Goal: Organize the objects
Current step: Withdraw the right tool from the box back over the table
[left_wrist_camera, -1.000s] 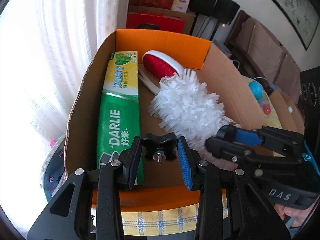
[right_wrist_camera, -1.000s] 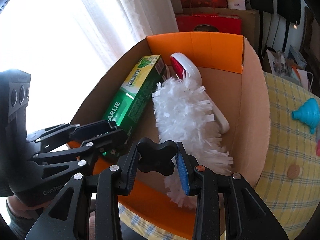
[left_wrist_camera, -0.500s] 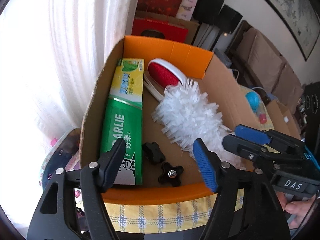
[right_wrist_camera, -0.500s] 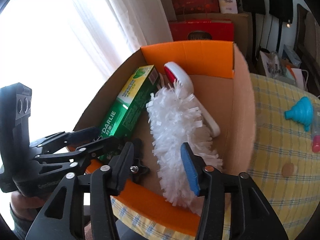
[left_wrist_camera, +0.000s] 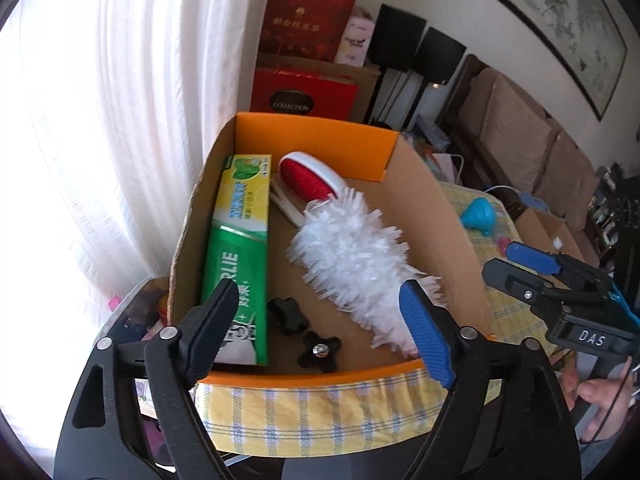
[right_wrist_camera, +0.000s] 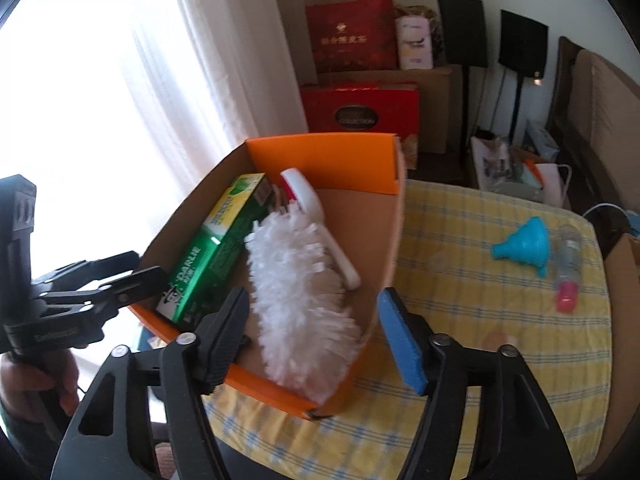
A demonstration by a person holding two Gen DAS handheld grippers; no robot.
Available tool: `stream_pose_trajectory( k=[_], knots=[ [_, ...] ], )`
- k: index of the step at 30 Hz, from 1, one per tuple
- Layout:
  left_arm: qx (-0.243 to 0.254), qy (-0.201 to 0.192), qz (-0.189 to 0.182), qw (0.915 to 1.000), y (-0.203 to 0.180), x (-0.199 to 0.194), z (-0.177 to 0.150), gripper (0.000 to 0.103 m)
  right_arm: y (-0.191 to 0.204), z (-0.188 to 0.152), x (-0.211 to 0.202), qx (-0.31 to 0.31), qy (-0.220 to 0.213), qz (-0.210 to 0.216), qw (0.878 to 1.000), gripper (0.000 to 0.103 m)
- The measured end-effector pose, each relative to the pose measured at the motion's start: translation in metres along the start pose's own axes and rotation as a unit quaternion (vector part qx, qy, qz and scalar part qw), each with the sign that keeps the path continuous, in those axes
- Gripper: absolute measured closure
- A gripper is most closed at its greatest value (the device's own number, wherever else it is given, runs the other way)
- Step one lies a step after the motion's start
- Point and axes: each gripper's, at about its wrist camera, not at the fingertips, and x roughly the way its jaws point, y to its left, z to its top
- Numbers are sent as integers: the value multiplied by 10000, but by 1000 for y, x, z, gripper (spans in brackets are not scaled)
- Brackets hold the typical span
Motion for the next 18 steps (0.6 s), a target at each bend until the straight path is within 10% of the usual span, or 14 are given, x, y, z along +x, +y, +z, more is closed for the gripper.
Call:
stream_pose_trajectory(
  k=[18],
  knots=[
    [204, -141, -128, 9996, -47, -7, 0, 0, -39, -10, -41, 210, -228, -473, 9984, 0]
  ],
)
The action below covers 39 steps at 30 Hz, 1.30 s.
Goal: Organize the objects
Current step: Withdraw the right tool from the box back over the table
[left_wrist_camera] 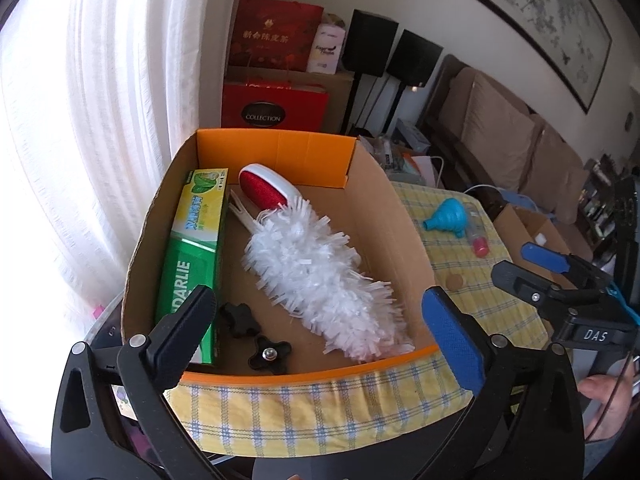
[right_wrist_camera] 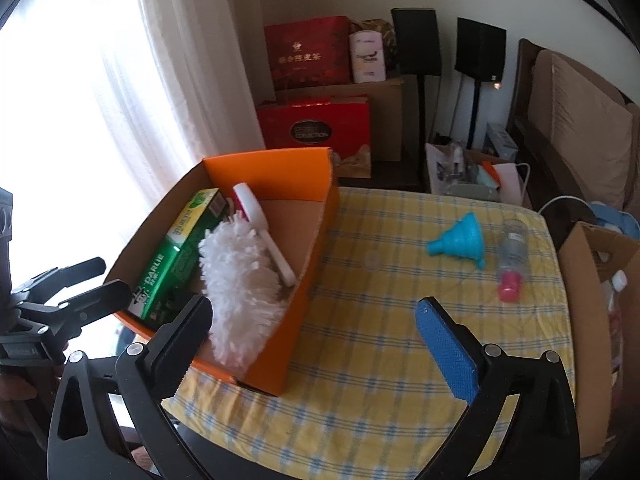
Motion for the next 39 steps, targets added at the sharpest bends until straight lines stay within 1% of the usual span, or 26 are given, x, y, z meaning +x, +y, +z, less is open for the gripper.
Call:
stream_pose_trajectory(
  k=[5, 16, 24, 29, 32, 39],
  knots=[
    [31, -23, -29, 10000, -15, 2, 1, 0, -16, -2, -10, 39, -44, -166, 9998, 0],
    [249, -54, -82, 9996, -52, 7, 2, 0, -52, -9, -28, 256, -129, -362, 9989, 0],
    [231, -41, -325, 9992, -79, 19, 3, 0, -82, -12, -36, 371, -141, -560, 9976, 0],
    [522, -43, -403, 9978, -106, 26, 0, 0, -102, -18, -39, 463, -138, -684, 9965, 0],
    [734, -42, -495, 9961, -123, 31, -2, 0, -117, -22, -39, 579, -111, -734, 9956, 0],
    [1116, 31, -576, 9921, -159, 48, -8, 2, -147, -30, -44, 828, -126, -831, 9930, 0]
  ],
)
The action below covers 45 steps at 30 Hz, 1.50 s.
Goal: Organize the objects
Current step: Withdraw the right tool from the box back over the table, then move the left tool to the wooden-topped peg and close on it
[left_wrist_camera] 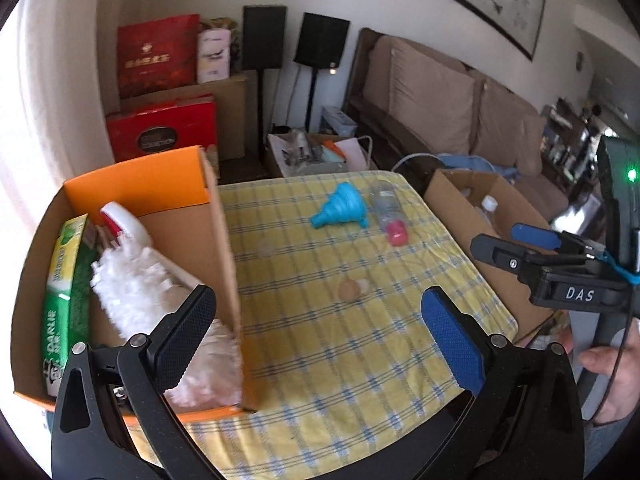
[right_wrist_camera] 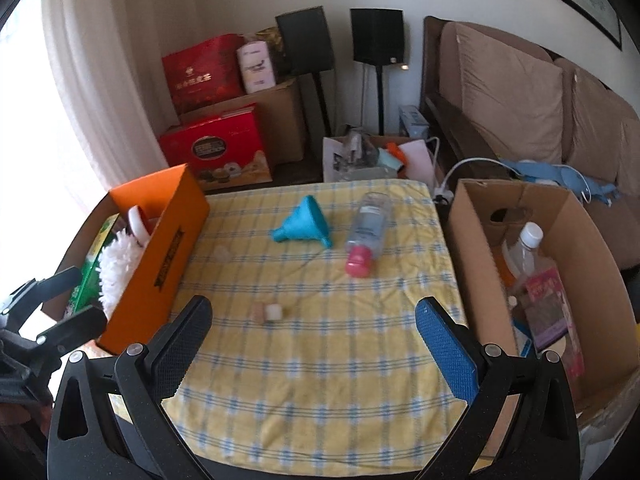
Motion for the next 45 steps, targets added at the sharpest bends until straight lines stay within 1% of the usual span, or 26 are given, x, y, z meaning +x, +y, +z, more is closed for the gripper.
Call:
stream_pose_trajectory(
  k=[2, 5, 7, 9, 13, 21, 25, 29, 31, 32, 35, 36, 37, 39, 42, 45],
  knots=[
    [80, 56, -51, 9999, -8, 7, 0, 5, -6, -1, 0, 59, -7, -6, 10000, 0],
    [209, 128, -139, 9996, -22, 18, 2, 6, -18, -3, -1, 158, -13, -9, 9999, 0],
    [291, 165, -200, 9992, -30, 24, 2, 13, -22, -5, -1, 201, -19, -6, 9998, 0],
    [369, 247, -233, 9987, -38, 35, 2, 17, -27, -6, -1, 254, -23, 11, 9997, 0],
    [393, 326, -250, 9984, -48, 58, 1, 18, -36, -9, 0, 331, -25, 9, 9994, 0],
    [324, 543, -165, 9979, -49, 107, -7, 20, -57, -13, 5, 556, -39, -29, 9984, 0],
    [151, 703, -145, 9973, -44, 128, -12, 31, -63, -16, 10, 637, 11, -25, 9980, 0],
    [-60, 813, -206, 9965, -40, 141, -16, 33, -65, -20, 18, 647, 86, -31, 9979, 0],
    [-128, 826, -196, 9963, -39, 145, -16, 40, -65, -22, 23, 654, 124, -25, 9978, 0],
    [-161, 844, -186, 9961, -38, 147, -16, 41, -65, -23, 25, 661, 146, -8, 9977, 0],
    [-242, 906, -148, 9955, -36, 155, -17, 54, -64, -25, 30, 652, 194, 6, 9977, 0],
    [-277, 925, -127, 9953, -35, 157, -18, 62, -63, -25, 31, 650, 209, 8, 9977, 0],
    [-305, 943, -130, 9950, -34, 159, -19, 68, -64, -26, 32, 652, 220, 13, 9976, 0],
    [-362, 904, -133, 9952, -32, 160, -22, 70, -64, -26, 34, 673, 234, 28, 9975, 0],
    [-387, 842, -161, 9956, -31, 159, -24, 69, -66, -26, 37, 677, 260, 21, 9974, 0],
    [-493, 890, -315, 9943, -28, 157, -25, 69, -65, -25, 40, 648, 285, 14, 9975, 0]
  ],
)
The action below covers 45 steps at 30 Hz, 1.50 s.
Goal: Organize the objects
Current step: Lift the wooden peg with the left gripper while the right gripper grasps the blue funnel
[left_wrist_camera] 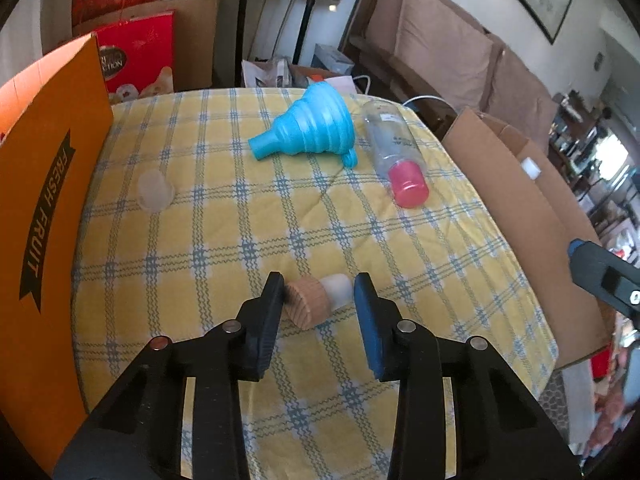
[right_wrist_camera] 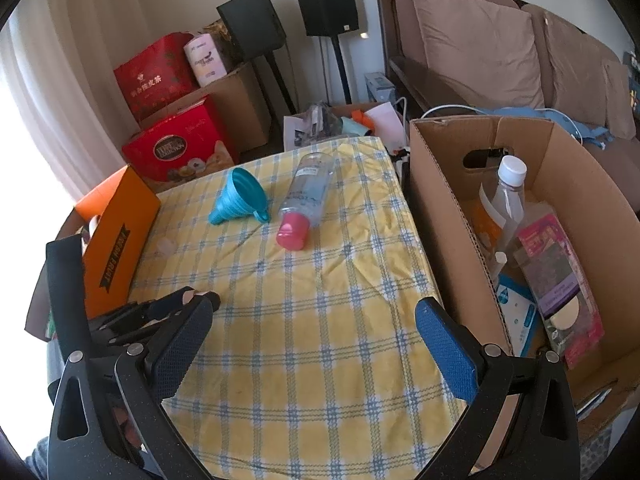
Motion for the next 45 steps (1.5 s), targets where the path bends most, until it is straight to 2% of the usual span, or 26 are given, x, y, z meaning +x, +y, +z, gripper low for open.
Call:
stream_pose_trajectory(
  k=[8, 13, 17, 19, 22, 29, 31, 34, 35, 37, 40, 45],
  knots=[
    [51, -194, -280, 9994, -4, -35, 0, 69, 9, 15, 6, -151, -73, 153, 9997, 1],
    [153, -268, -241, 9992, -6, -48, -5, 69, 25, 37, 18, -332, -55, 400, 9986, 11],
    [149, -244, -211, 9994, -7, -48, -7, 69, 44, 58, 39, -634, -5, 422, 9971, 16],
    [121, -205, -185, 9995, -7, -46, -8, 69, 51, 63, 48, -771, 9, 433, 9961, 26],
    [96, -169, -174, 9997, -5, -43, -9, 69, 61, 72, 65, -904, 55, 493, 9947, 37],
    [36, -164, -211, 9996, -3, -43, -8, 69, 82, 87, 108, -1121, 273, 672, 9910, 42],
    [31, -162, -216, 9996, -2, -43, -8, 69, 87, 89, 119, -1163, 346, 730, 9899, 51],
    [5, -154, -231, 9996, -1, -42, -9, 69, 90, 91, 135, -1147, 441, 767, 9894, 58],
    [-4, -148, -234, 9996, 0, -42, -10, 69, 91, 91, 137, -1155, 457, 729, 9896, 59],
    [-24, -142, -229, 9996, 1, -41, -10, 69, 90, 92, 144, -1130, 514, 671, 9900, 74],
    [-63, -124, -225, 9996, 5, -39, -11, 69, 86, 91, 149, -1056, 594, 717, 9900, 85],
    [-70, -136, -236, 9996, 6, -40, -11, 69, 80, 86, 141, -886, 638, 955, 9894, 92]
  ],
)
